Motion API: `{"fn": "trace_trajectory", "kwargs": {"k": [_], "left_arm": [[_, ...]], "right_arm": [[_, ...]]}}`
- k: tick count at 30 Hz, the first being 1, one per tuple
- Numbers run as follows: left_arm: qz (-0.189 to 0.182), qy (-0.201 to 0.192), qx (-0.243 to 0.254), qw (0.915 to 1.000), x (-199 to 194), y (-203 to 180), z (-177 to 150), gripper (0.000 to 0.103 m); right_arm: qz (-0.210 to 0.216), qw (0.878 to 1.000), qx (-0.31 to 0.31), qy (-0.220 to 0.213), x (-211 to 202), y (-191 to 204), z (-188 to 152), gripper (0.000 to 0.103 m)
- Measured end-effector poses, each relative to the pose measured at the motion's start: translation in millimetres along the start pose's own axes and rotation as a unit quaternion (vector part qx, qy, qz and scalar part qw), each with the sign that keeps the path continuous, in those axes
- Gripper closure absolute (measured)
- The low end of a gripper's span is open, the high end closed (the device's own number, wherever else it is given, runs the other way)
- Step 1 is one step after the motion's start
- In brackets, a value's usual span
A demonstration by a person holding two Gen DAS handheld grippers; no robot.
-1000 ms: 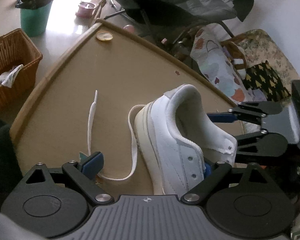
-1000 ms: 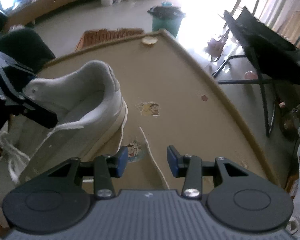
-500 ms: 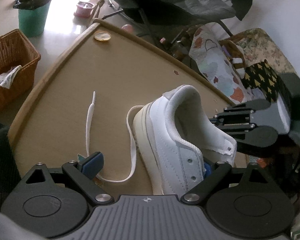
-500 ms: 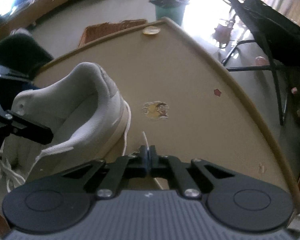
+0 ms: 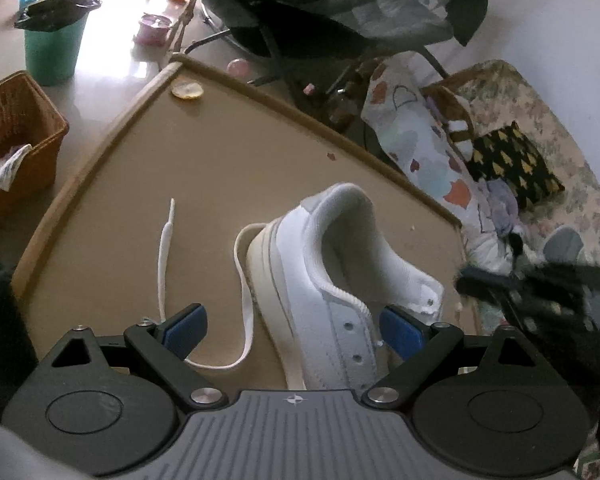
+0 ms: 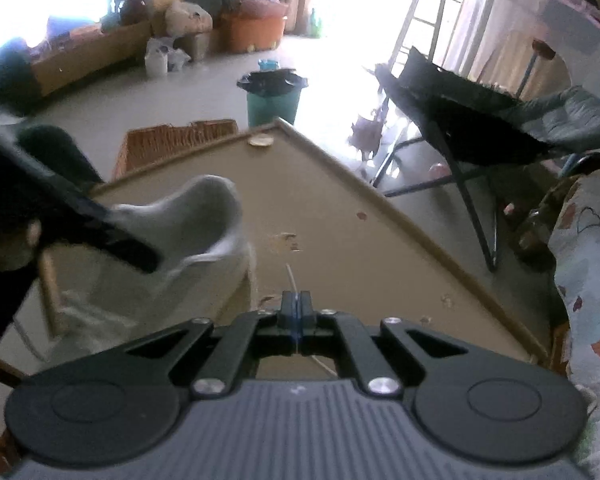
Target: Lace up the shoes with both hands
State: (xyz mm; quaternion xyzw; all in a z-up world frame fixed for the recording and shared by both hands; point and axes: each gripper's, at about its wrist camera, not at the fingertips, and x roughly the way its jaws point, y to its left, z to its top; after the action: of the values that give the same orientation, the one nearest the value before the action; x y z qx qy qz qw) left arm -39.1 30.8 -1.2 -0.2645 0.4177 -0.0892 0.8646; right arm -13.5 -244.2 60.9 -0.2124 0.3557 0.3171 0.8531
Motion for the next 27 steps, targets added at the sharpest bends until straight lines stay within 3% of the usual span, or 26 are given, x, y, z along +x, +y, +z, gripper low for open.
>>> {"fn": "trace_trajectory", "kwargs": {"k": [4,7,12,15,16,18,20,27], "left_arm": [[-0.004,-0.012,-0.028,0.9995,-8,6,2,0.009],[-0.006,-0.014,-0.039,0.9991,-13,8,0,0.009],[-0.014,-0.016,-0.037,0.9991,-18,4,-3,0.011],[0.000,-0.001,-0.015,0.9999,-12,-3,-2,0.013],[0.002,0.003,-0.005,1.0000,-10,-5,-1,0.017],[0.001,0.010,0.019,0.9998,-5,-9,0,0.042],[-0.037,0.008,0.037,0.9986,-2,-11,3,0.060],[-0.042,0.023,0.102,0.9937,13,-17,25,0.067]], "right_arm": [[-0.009,0.999,-0.006,-0.032,-30,22,-4,0.103],[0.007,0.999,-0.014,-0.047,-45,36,-5,0.103],[0.021,0.994,-0.098,-0.036,-44,66,-2,0.103],[0.028,0.988,-0.150,-0.023,-39,79,1,0.103],[0.028,0.986,-0.164,-0.021,-38,83,2,0.103],[0.033,0.981,-0.188,-0.013,-37,88,4,0.103],[0.031,0.976,-0.214,-0.012,-37,93,5,0.103],[0.026,0.958,-0.284,-0.006,-27,103,12,0.103]]}}
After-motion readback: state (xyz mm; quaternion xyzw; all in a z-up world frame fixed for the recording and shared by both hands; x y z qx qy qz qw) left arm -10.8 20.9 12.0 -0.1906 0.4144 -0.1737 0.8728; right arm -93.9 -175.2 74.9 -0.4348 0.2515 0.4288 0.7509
